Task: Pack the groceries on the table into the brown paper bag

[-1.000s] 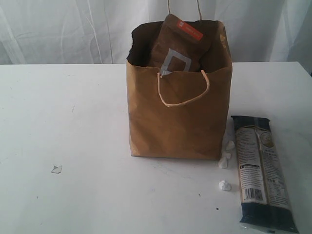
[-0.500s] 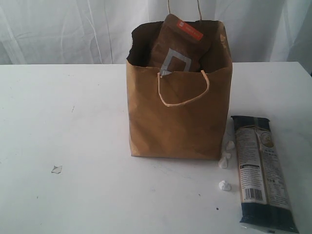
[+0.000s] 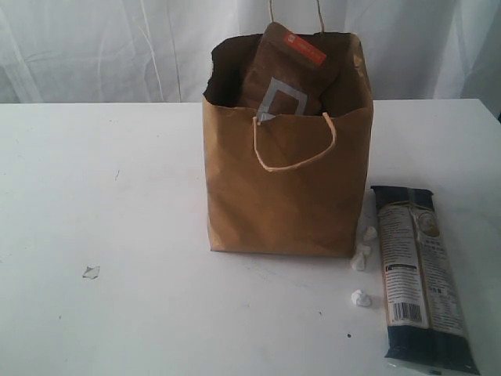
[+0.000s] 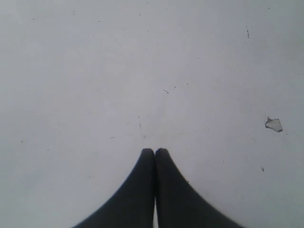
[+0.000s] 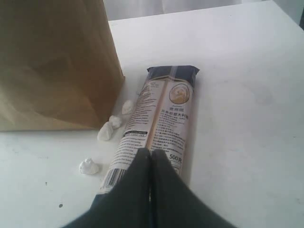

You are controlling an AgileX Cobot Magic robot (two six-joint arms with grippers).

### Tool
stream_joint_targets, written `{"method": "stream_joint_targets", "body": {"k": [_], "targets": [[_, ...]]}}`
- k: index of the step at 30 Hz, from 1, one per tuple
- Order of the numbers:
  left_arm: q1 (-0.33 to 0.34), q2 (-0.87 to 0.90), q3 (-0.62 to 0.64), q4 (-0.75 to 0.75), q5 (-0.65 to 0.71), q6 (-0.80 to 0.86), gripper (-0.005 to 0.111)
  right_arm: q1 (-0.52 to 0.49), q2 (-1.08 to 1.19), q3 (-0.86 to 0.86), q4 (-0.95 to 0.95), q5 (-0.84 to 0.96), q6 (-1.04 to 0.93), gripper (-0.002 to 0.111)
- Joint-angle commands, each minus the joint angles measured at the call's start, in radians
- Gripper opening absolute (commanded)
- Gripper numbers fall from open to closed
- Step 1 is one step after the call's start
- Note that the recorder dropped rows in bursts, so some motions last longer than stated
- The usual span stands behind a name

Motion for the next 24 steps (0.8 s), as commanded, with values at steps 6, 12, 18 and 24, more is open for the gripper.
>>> {"method": "stream_joint_targets", "body": {"k": [6,12,18,24], "targets": [[0.003,-0.005,0.004,0.000,0.009,-0.007,0.000,-0.005,-0.002,0.009,-0.009,-0.003,0.005,0.000],[0.003,-0.005,0.004,0.003,0.092,0.001,0.000,-0.005,-0.002,0.009,-0.009,-0.003,0.005,0.000],[0.003,-0.005,0.004,0.001,0.087,0.019,0.000,-0.005,-0.002,0.009,-0.009,-0.003,0.005,0.000],[0.003,-0.005,0.004,0.001,0.084,0.021,0.000,-0.005,-0.002,0.009,-0.009,-0.003,0.005,0.000]]}}
